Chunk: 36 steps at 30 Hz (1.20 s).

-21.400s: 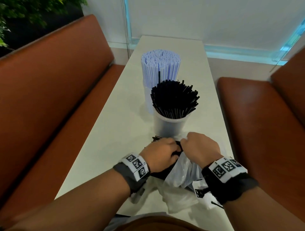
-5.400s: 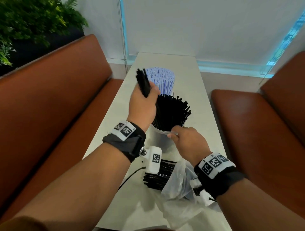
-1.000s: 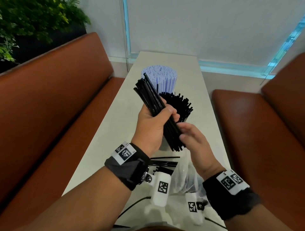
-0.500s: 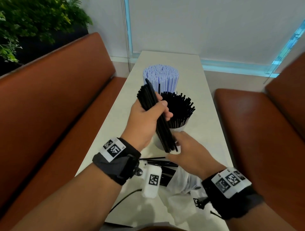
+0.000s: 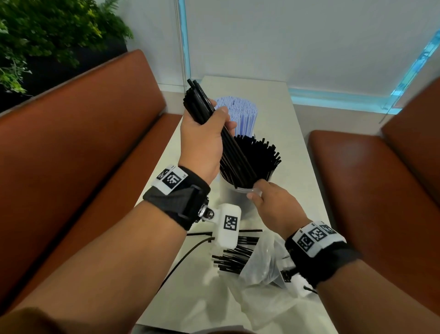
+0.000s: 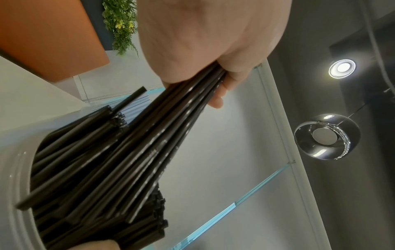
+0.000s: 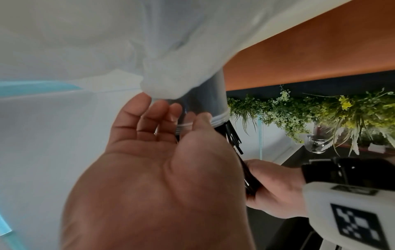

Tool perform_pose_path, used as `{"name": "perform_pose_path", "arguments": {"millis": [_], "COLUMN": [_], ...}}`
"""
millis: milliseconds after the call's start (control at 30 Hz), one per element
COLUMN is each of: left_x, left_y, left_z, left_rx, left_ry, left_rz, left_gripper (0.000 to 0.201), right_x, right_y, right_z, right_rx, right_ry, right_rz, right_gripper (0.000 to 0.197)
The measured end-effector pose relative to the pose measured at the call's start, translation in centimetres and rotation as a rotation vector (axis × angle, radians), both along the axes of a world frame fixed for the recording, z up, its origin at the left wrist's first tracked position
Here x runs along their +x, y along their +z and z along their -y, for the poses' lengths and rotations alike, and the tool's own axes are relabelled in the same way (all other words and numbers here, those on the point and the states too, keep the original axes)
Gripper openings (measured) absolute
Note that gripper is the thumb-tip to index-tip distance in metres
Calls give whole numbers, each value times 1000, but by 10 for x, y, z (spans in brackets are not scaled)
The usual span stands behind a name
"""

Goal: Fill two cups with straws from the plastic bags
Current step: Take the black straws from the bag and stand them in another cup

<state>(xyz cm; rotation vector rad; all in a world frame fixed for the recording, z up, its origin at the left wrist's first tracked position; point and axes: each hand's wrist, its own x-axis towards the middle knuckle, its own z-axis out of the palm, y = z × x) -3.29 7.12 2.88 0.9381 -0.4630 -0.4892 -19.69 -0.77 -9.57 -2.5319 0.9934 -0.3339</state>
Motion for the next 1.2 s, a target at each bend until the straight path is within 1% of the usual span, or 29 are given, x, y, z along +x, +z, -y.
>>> {"name": "perform_pose_path", "arguments": {"millis": [200,400,533,567,600,700,733,800,833,867,900,1000,1033,1067,1100,1133,1167,1200], "left_x": [-1,-2,0,-1,-1,0,1,2,0,-3,-7,-4,-1,3,5,6,5,3], "left_y": [-7,5,1,-3,-8,-26,-32,-42,-46,-49,-49,-48,-44,-41,-36,-31,-28,-27], "left_z": [6,13,13,12,10,6,6,4,3,1,-2,-4,-5,-6,-6,-5,-4,-3], "left_rx": [3,-52,-16,7,48,305,381,534,609,676,739,838,856,841,791,729,665,622], "left_ry": [65,65,58,49,43,58,43,23,10,-4,-15,-58,-86,-118,-138,-123,-90,-52], "left_rz": [37,51,63,90,147,417,494,673,755,812,856,969,1001,990,941,899,881,908], "left_gripper": [19,17,17,17,17,14,15,25,24,20,23,35,55,83,104,114,116,112], "right_x": [-2,-1,-1,0,-1,0,0,-1,-1,-1,-2,-2,-2,-2,-2,-2,-2,-1], "right_y": [-5,-8,-7,-7,-7,-5,-4,-3,-3,-2,-2,-1,-1,-1,-1,-1,-1,-2], "right_z": [5,5,4,4,3,2,2,2,1,0,0,-1,-1,0,0,0,0,1], "right_rx": [-27,-20,-6,-4,-4,-1,2,5,5,4,3,6,8,9,7,7,9,13], "right_ry": [16,-1,-7,-8,-9,-8,-9,-12,-11,-9,-6,-13,-15,-14,-12,-10,-11,-13], "right_rz": [-3,-23,-22,-20,-20,-13,-13,-13,-12,-11,-12,-21,-24,-26,-26,-25,-24,-22], "right_gripper": [22,21,22,23,24,24,24,25,26,27,27,25,25,25,25,25,25,24]}}
